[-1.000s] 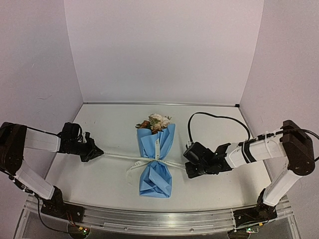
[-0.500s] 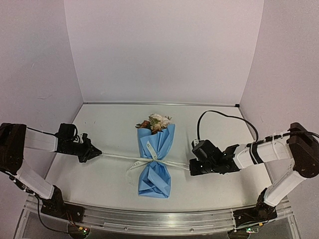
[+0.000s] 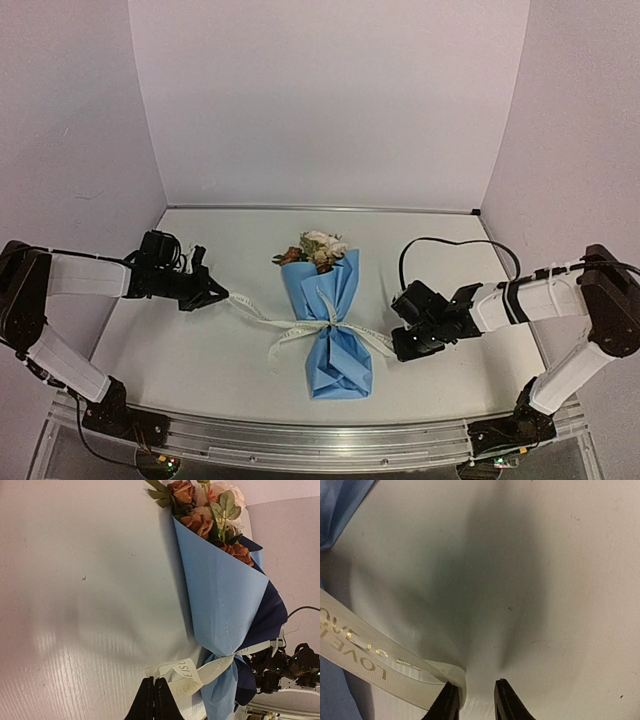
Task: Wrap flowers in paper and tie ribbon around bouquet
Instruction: Tie the half-tied ribbon around the folded bouquet, then adjust the half-tied ribbon on the folded bouquet.
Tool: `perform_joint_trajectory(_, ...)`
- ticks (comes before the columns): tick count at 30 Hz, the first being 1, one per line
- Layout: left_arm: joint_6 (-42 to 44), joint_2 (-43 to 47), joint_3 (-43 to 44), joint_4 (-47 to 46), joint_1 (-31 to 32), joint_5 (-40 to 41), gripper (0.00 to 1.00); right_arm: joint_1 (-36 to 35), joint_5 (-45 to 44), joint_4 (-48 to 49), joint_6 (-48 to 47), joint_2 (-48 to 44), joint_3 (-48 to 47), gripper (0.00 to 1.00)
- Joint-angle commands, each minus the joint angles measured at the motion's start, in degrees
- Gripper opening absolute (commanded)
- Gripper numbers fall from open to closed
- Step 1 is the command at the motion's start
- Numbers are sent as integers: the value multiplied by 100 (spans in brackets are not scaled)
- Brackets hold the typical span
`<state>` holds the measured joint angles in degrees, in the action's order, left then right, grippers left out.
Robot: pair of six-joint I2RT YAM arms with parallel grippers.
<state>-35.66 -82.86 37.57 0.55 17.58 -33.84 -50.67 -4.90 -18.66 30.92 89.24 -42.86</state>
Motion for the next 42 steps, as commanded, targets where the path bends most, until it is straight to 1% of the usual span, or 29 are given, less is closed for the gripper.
perform_joint_trajectory(1,393,-157,371,-91,221,69,0,-146,162,-912,-292,-410,-607,41)
perform_joint_trajectory(4,414,-221,469,-90,275,43,0,-195,169,-1305,-318,-648,-859,51)
perform_joint_trajectory(7,435,-180,533,-90,283,103,1,-231,239,-1672,-406,-667,-1309,54)
perform_joint_trajectory(11,513,-180,647,133,281,198,22,-354,340,-1934,-596,-145,-2264,56)
perform_joint_trajectory(14,557,-103,727,271,283,358,44,-447,307,-2197,-693,316,-2923,56)
perform_joint_trajectory(16,600,-14,768,430,281,505,55,-479,334,-2211,-672,595,-3238,57)
perform_joint_trajectory(19,624,227,763,634,291,707,65,-596,374,-2334,-702,1046,-3799,57)
perform_joint_trajectory(21,622,428,690,779,373,884,69,-681,313,-2473,-740,1371,-4184,58)
perform_joint_trajectory(25,508,924,426,973,682,1348,71,-739,119,-2755,-767,1810,-4729,58)
perform_joint_trajectory(29,280,1355,67,968,1119,1643,68,-747,-110,-2763,-745,2057,-4856,59)
perform_joint_trajectory(36,163,1663,-387,760,2013,1996,65,-746,-378,-2705,-721,2408,-5111,58)
perform_joint_trajectory(39,123,1642,-484,590,2357,2091,65,-750,-460,-2532,-645,2506,-5096,54)
perform_joint_trajectory(42,102,1606,-605,329,2636,2102,63,-748,-557,-2315,-574,2483,-4926,45)
